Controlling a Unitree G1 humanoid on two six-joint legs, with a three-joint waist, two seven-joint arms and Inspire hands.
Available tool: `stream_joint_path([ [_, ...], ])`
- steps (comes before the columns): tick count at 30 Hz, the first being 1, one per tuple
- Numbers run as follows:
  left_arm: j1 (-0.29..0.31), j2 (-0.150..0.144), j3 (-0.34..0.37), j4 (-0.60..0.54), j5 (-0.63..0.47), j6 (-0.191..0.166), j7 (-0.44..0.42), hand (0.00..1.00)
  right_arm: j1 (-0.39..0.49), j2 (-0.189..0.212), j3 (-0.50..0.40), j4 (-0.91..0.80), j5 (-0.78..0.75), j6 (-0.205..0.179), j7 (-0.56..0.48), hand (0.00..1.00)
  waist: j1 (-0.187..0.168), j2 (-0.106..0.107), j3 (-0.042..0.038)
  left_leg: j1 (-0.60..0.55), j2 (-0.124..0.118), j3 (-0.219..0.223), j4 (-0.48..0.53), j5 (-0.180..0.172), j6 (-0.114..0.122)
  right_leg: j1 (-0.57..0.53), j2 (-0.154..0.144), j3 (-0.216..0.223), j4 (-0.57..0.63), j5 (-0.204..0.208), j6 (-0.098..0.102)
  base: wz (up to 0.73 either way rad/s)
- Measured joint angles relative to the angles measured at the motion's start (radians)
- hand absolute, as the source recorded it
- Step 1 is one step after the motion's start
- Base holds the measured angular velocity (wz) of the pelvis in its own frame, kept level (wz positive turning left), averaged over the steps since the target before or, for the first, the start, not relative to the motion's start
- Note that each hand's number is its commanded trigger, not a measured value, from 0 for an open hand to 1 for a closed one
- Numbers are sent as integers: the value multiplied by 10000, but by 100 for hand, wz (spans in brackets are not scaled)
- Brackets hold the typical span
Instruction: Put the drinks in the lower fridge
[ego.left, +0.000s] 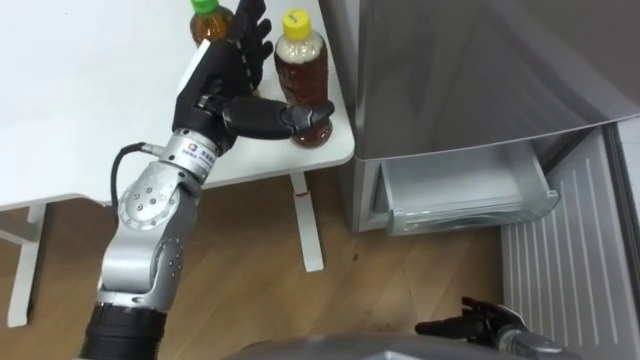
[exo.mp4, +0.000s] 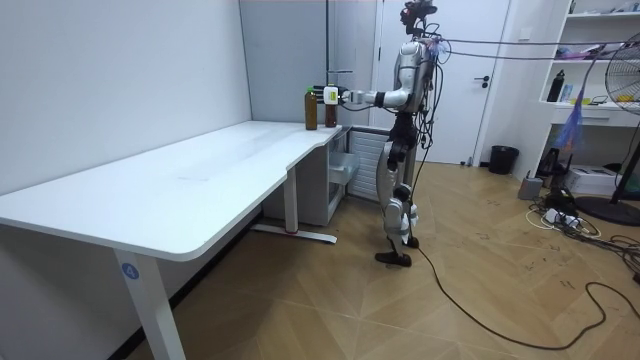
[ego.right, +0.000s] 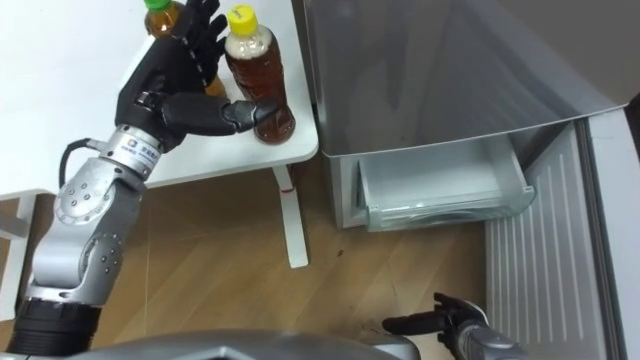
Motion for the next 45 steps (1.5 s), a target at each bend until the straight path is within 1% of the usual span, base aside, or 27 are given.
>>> stream_joint_path([
  [1, 0, 0, 1, 27, 1, -3, 7, 0, 28, 1, 1, -2, -2, -53, -1, 0, 10, -41, 26, 46, -2, 12, -6, 1, 0, 23, -1, 19, 1, 0, 0, -3],
  [2, 0, 2, 1, 47, 2, -4, 17, 0, 37, 2, 0, -2, -2, -66, -4, 0, 8, -23, 17, 69, -1, 16, -6, 1, 0, 23, -1, 21, 0, 0, 0, -3],
  [6, 0, 6, 0, 89, 3, -11, 138, 0, 58, 10, 0, 1, -2, -155, -48, 0, -6, -38, 30, 113, 1, 18, -20, 1, 0, 29, -4, 22, 0, 0, 0, 0],
  [8, 0, 7, 1, 91, 9, -13, 204, 0, 62, 13, -1, 1, -2, -157, -78, 0, -7, -40, 31, 114, 3, 26, -20, 1, 0, 30, -4, 23, 1, 0, 0, 0],
  [9, 0, 9, 1, 106, 16, -19, 229, 0, 66, 13, -1, 1, -3, -163, -78, 0, -14, -67, 49, 113, 4, 29, -19, 1, 0, 33, -3, 23, 3, 0, 0, 0],
  [13, -12, 52, 0, 362, -3, -29, 351, 0, 59, 10, 13, 4, -3, -164, -71, 0, -57, -61, 55, 117, 16, 6, -16, 1, 0, 98, 2, 155, 14, 0, 0, 0],
  [20, -19, 61, -6, 584, -3, -28, 494, 0, 42, 13, 17, 1, -3, -160, -70, 0, -105, -71, 62, 104, 8, 25, -16, 0, 1, 51, 2, 254, 21, 0, 0, -1],
  [25, -135, 143, -6, 669, 0, -26, 653, 0, 21, 11, 59, -11, 9, -139, -74, 0, -161, -28, 83, 87, 5, 52, -15, 0, 1, 31, 5, 278, 21, 0, 0, 0],
  [30, -136, 249, -6, 741, 3, -21, 734, 0, 33, 10, 130, -172, 10, -130, -74, 0, -295, 45, 76, 71, 2, 82, -20, 0, 1, 8, 6, 284, 21, 0, 0, 0],
  [36, -152, 253, -8, 810, 24, -21, 870, 0, 30, 10, 193, -201, 8, -129, -77, 0, -298, 67, 65, 85, 5, 137, -23, 0, 1, 8, 1, 296, 15, 0, 0, 0],
  [39, -290, 254, -8, 1142, 41, 0, 894, 0, 27, 10, 191, -203, 8, -128, -79, 0, -311, 77, 67, 72, 4, 141, -16, 0, 1, 11, 2, 294, 16, 0, 0, 0],
  [43, -427, 254, -7, 1164, 37, 43, 897, 0, 26, 1, 190, -223, 8, -94, -83, 0, -304, 103, 69, 69, 17, 159, -33, -1, 2, -1, 3, 293, 16, 0, 0, 0],
  [45, -548, 254, -7, 1385, 37, 44, 901, 0, 10, -6, 187, -223, 8, -10, -100, 0, -291, 140, 49, 112, 64, 210, -98, 0, 2, 7, 5, 298, 18, 0, -1, -7],
])
